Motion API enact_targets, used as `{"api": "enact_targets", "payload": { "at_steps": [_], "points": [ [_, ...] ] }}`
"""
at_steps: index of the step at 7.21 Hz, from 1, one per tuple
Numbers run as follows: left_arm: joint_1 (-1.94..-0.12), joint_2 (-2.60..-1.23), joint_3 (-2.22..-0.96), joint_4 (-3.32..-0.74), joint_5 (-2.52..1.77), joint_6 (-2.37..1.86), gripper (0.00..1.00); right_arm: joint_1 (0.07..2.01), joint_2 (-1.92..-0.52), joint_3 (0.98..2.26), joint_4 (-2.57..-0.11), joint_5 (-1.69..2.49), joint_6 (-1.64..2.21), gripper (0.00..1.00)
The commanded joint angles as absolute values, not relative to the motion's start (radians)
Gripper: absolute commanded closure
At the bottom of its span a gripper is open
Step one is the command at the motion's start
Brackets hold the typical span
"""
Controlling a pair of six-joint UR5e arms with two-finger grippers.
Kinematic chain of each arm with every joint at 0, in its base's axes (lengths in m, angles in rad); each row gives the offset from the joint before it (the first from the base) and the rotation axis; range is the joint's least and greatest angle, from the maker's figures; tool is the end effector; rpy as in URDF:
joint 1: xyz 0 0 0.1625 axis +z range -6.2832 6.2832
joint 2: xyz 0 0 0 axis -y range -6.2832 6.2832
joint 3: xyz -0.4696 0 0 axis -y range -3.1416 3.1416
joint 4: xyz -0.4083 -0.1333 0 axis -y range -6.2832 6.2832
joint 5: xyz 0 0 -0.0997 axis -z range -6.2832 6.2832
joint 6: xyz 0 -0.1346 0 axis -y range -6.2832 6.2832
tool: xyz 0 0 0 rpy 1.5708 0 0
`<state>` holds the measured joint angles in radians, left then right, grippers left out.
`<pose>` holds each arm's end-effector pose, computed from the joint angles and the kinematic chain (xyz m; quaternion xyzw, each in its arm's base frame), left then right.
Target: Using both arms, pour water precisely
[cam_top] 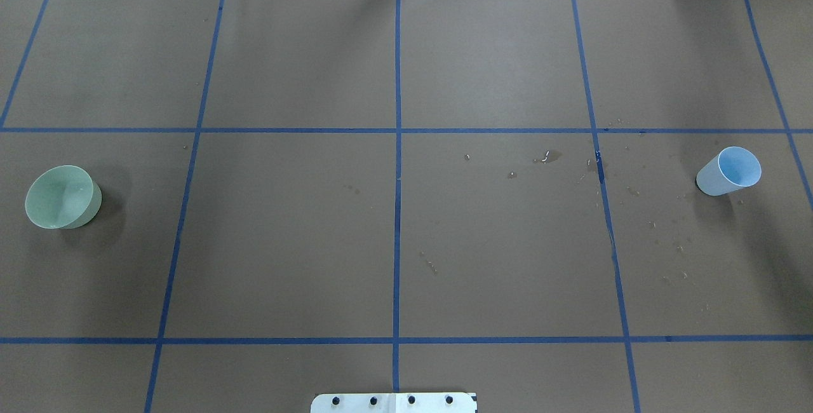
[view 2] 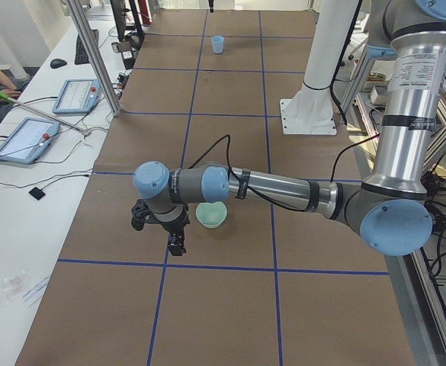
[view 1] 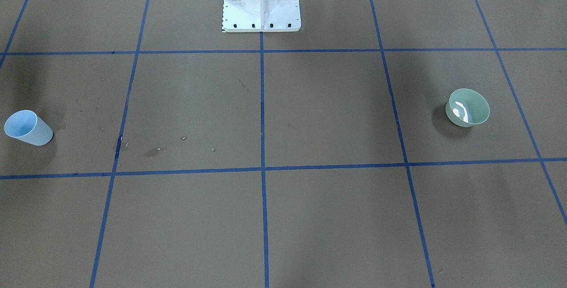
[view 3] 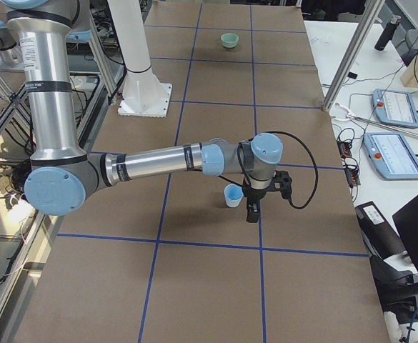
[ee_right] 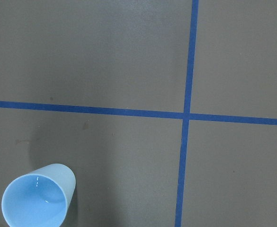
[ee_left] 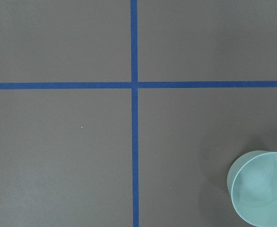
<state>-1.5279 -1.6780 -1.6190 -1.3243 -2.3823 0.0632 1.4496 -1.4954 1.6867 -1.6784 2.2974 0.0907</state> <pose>-0.0123 -0.5455 0.6676 -0.0378 0.3947 0.0307 0.9175 -0.0222 -0.5453 0.6451 0.0013 -0.3572 -0.0291 0.9336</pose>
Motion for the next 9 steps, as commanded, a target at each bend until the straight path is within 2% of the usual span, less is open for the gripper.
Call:
{"api": "enact_targets", "payload": {
  "at_steps": [1, 9],
  "points": [
    [-1.528, -1.68, -1.626, -1.338, -2.382, 0.067, 0.01, 1.45, -1.496, 1.686, -1.678, 2.298, 0.092, 0.01],
    [-1.528, -1.68, -1.632, -1.393, -2.382, 0.071, 0.01, 1.45, -1.494, 1.684, -1.677, 2.322, 0.092, 0.01]
  ]
}}
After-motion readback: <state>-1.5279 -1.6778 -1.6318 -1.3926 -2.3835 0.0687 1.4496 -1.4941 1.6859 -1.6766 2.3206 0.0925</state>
